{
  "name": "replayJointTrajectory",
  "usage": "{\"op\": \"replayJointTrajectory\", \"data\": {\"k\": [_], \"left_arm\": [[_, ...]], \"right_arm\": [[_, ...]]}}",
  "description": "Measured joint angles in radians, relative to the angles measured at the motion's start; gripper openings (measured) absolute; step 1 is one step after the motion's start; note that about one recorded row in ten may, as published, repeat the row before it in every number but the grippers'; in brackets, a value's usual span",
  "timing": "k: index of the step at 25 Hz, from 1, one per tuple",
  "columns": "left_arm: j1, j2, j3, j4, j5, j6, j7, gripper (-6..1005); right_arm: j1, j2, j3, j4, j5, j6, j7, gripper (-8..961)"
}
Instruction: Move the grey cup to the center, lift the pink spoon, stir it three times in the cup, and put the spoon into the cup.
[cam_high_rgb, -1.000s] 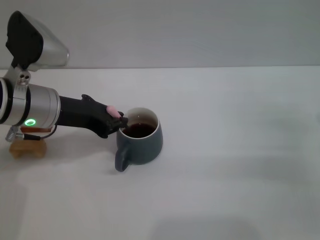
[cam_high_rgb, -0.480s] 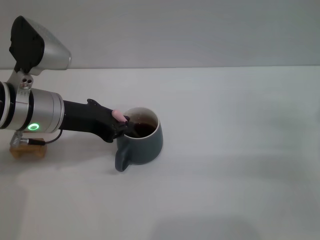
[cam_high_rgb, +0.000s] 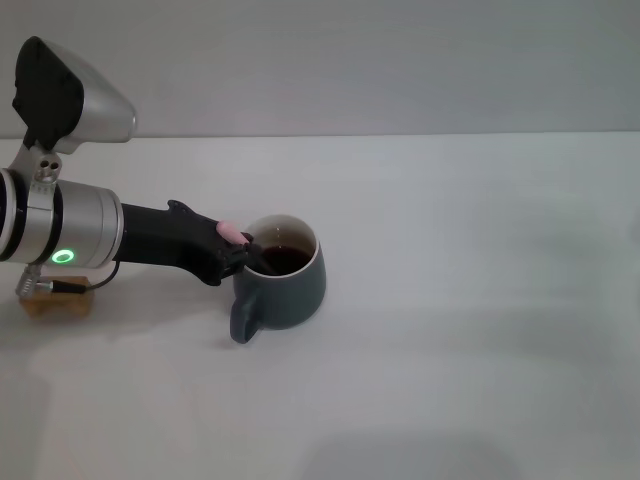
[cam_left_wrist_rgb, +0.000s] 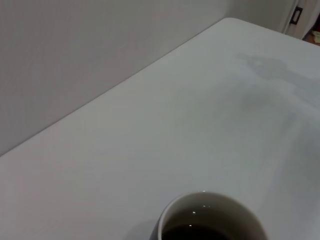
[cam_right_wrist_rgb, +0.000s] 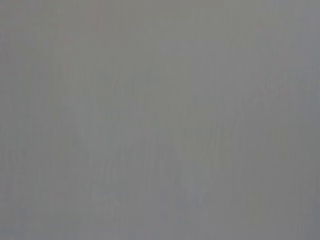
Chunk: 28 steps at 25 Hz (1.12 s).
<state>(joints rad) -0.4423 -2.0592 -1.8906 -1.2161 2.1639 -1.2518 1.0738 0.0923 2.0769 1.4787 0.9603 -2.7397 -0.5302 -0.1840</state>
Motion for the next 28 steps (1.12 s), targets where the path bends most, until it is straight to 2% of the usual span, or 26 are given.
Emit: {"op": "replayJointTrajectory", "data": {"k": [11,15,19,20,24,27,28], "left_arm": [[0.004,0.002,-0.009,-0.004,0.0,-0.008,-0.008,177],[0.022,0.002,-0.02,-0.041,-0.005,-0.005,-0.009,336],[0.031,0.0,-0.052,-0.064,-0.018,0.005,-0.002,346],[0.034,0.001,-0.102,-0.068,-0.063,0.033,0.021,346],[0.049,0.0,-0.17,-0.045,-0.168,0.128,0.083,346],[0.059,0.002,-0.229,0.032,-0.32,0.259,0.175,346],[0.059,0.002,-0.229,0.032,-0.32,0.259,0.175,346]], "right_arm": [[0.004,0.0,-0.002,0.009,0.0,0.008,-0.001,51],[0.004,0.0,-0.002,0.01,0.0,0.009,-0.001,51],[0.006,0.0,-0.002,0.005,-0.001,0.009,-0.001,51],[0.007,0.0,-0.002,0.003,-0.001,0.009,-0.002,51],[0.007,0.0,0.001,-0.006,-0.002,0.009,-0.002,51],[0.007,0.0,0.006,-0.017,-0.001,0.004,-0.002,50],[0.007,0.0,0.006,-0.017,-0.001,0.004,-0.002,50]]}}
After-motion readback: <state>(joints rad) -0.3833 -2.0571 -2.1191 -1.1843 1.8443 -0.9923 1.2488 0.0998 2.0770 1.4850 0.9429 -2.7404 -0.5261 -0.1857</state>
